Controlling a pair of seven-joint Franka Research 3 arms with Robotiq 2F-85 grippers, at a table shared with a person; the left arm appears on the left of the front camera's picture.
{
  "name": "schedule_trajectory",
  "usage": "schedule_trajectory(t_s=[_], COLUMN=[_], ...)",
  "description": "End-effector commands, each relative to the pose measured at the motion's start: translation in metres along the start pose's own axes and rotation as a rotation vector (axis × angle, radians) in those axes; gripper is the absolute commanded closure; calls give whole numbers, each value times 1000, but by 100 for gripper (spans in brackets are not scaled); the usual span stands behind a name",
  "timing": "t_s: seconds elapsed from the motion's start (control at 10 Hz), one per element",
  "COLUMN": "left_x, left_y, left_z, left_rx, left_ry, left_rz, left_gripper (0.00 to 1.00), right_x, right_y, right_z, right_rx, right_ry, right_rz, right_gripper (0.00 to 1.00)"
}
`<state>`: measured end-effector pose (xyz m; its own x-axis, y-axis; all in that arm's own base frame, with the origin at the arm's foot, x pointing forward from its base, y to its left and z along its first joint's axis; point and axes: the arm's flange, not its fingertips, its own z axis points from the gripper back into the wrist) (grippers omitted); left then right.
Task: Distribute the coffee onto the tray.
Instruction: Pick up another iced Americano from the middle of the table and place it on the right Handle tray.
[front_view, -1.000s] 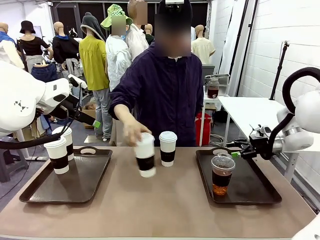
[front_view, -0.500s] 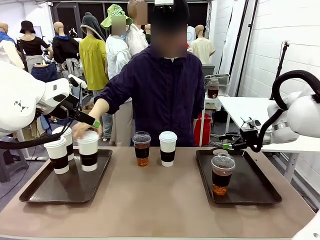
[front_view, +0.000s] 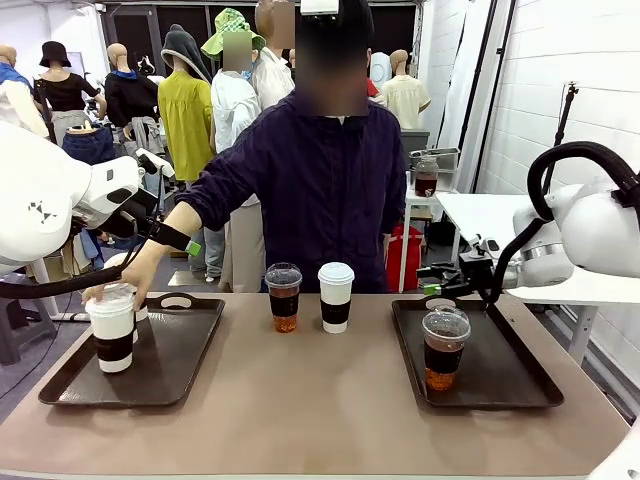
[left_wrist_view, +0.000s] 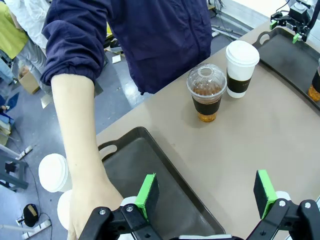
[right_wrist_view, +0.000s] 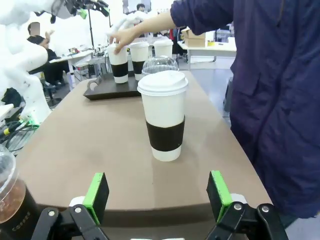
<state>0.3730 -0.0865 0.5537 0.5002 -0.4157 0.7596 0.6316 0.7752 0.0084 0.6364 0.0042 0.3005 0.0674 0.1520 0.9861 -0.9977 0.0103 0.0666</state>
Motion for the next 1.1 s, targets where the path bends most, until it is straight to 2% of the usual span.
schedule_trajectory(t_s=[0.0,0.3,1.0], left_x=[-1,-1,-1], left_y=[1,1,1], left_z=[1,1,1], left_rx=[-4,-4,-4], left_ry=[-2,-2,-2], left_rz=[4,4,4], left_gripper=[0,0,0], right_x=[0,-8,-22], right_y=[-9,-9,-17], right_z=[-17,-41,-63], right_rx=[-7,-69,-14], right_ry=[-20,-56,-53], right_rz=[-2,5,13], right_gripper=[0,0,0])
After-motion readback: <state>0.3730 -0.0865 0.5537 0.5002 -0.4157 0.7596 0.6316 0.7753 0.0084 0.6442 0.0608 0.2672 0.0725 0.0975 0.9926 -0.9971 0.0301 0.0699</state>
